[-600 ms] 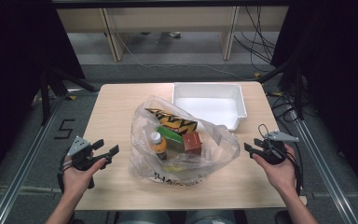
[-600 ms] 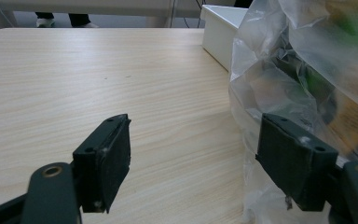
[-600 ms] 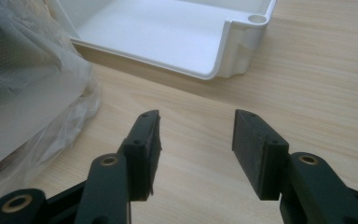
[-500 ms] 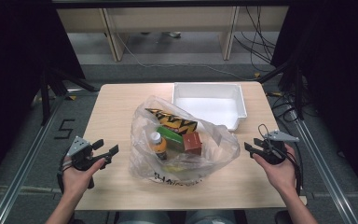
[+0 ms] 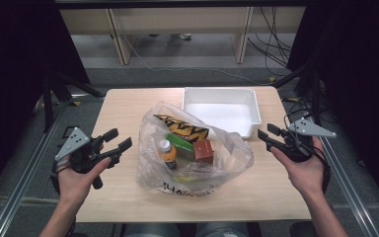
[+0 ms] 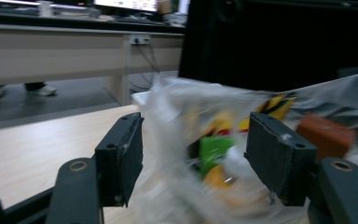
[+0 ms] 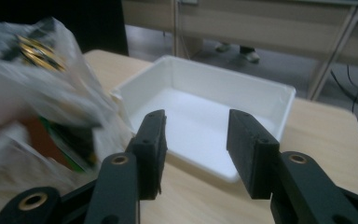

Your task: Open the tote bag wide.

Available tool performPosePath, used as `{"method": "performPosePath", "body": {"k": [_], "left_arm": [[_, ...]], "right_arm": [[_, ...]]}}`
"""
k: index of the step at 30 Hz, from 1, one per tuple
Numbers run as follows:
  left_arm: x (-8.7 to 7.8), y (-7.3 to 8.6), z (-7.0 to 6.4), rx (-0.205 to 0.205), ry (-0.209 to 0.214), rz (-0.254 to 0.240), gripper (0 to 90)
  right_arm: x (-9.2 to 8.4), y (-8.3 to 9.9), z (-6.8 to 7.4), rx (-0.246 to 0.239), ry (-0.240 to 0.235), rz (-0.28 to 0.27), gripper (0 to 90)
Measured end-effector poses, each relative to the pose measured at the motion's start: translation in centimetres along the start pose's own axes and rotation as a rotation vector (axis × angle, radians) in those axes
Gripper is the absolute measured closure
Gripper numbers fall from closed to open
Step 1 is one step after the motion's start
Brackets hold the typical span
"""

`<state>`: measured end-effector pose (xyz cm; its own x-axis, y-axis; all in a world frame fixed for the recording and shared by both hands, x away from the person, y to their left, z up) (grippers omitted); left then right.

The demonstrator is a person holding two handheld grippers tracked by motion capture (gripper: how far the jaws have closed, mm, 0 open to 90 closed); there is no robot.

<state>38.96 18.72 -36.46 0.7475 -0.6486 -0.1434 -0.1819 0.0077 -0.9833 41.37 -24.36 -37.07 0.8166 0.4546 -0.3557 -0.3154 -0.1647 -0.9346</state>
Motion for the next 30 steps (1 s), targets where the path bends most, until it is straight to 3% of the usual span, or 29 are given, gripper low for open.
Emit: {"method": "performPosePath", "body": {"k": [1, 2, 5, 7, 9, 11, 14, 15, 18, 21, 22, 25, 27, 30], "left_arm": [[0.5, -0.5, -0.7, 0.021, 0.02, 0.014, 35.8], [1.0, -0.9, -1.3, 0.041, 0.034, 0.037, 35.6], [2.9, -0.9, -2.8, 0.059, 0.057, 0.127, 35.2], [4.2, -0.5, -3.3, 0.037, 0.063, 0.177, 34.9], [5.4, -0.1, -3.0, 0.026, 0.034, 0.227, 34.4], [6.0, 0.2, -2.6, 0.012, 0.016, 0.248, 34.8], [6.4, 0.6, -2.5, -0.02, 0.037, 0.259, 40.8], [6.4, 0.8, -2.5, -0.028, 0.047, 0.269, 43.6], [6.4, 1.2, -2.5, -0.033, 0.05, 0.283, 53.8], [6.4, 1.4, -2.6, -0.043, 0.059, 0.291, 59.3], [6.3, 1.4, -2.6, -0.039, 0.06, 0.295, 61.0], [6.3, 1.5, -2.6, -0.041, 0.066, 0.295, 67.6], [6.2, 1.5, -2.5, -0.033, 0.068, 0.297, 72.9], [6.0, 1.4, -2.5, -0.04, 0.072, 0.299, 80.7]], "right_arm": [[-0.3, -0.8, 0.4, -0.023, -0.026, -0.008, 56.4], [-0.5, -1.4, 1.0, -0.016, -0.052, -0.022, 56.1], [-1.1, -3.0, 2.7, -0.04, -0.106, -0.052, 54.5], [-1.2, -3.5, 3.9, -0.056, -0.154, -0.068, 52.6], [-1.2, -3.6, 5.4, -0.043, -0.203, -0.059, 51.2], [-1.1, -3.6, 6.4, -0.063, -0.235, -0.062, 49.7], [-0.9, -3.4, 7.7, -0.074, -0.289, -0.041, 47.7], [-0.9, -3.3, 8.0, -0.068, -0.287, -0.027, 47.3], [-0.4, -2.9, 8.6, -0.107, -0.309, 0.008, 47.2], [0.1, -2.2, 8.7, -0.123, -0.289, 0.059, 51.6], [0.4, -2.1, 8.7, -0.133, -0.281, 0.053, 52.8], [0.8, -1.5, 8.5, -0.119, -0.275, 0.085, 60.9], [0.9, -1.2, 8.3, -0.138, -0.269, 0.097, 68.0], [1.0, -0.8, 8.4, -0.116, -0.276, 0.122, 78.1]]}}
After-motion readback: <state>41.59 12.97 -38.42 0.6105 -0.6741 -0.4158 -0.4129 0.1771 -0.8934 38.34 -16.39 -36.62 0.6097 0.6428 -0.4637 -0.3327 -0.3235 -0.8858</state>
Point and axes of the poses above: each handheld gripper's, and its own axes: x roughly forward along the jaws, y roughly out of its underside, z roughly to its left, the point moved 6 cm from there along x, roughly forward along the jaws, and after that the axes turned 1 degree about -x, right-handed, at the moved point
